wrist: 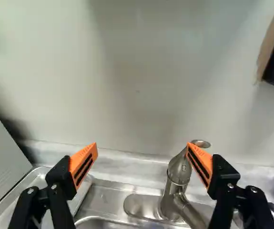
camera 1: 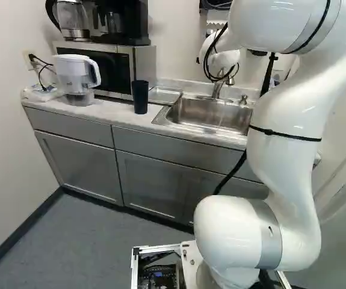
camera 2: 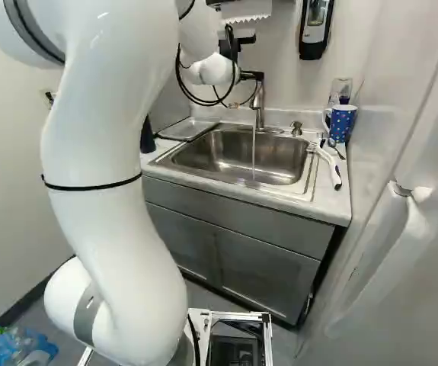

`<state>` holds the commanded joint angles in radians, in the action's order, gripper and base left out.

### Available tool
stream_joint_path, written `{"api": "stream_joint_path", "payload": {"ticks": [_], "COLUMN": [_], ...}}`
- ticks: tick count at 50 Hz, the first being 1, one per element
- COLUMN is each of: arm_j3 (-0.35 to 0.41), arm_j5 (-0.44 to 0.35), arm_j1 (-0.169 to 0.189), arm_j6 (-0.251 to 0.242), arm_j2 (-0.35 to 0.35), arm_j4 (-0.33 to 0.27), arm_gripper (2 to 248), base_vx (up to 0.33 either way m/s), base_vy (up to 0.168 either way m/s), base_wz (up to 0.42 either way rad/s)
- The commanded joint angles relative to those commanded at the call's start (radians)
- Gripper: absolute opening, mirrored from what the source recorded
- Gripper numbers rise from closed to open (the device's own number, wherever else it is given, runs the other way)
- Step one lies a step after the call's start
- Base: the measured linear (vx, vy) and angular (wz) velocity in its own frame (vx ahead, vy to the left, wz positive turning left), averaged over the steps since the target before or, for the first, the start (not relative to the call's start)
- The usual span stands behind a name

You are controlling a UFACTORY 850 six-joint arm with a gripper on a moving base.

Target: Rinse the cup and place it in the tray

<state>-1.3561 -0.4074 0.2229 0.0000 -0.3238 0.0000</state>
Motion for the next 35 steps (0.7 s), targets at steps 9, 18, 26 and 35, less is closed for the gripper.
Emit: {"api": "stream_joint_path", "payload": {"ticks": [9,18,26,35], "arm_j3": [-0.018,-0.018,-0.004,0.035], "arm_j5": [-0.001,-0.001,-0.001,-0.001], "arm_j1": [0.000,0.000,-0.007,-0.024], "arm_j6": [0.000,0.000,0.000,0.000], "arm_j2": [-0.016,-0.016,-0.003,0.030], "arm_j4": [0.000,0.000,0.000,0.000], "arm_gripper": [247,247,247,247], "base_vx": [0.000,0.000,0.000,0.000], "base_vy": [0.000,0.000,0.000,0.000], "base_wz": [0.000,0.000,0.000,0.000]}}
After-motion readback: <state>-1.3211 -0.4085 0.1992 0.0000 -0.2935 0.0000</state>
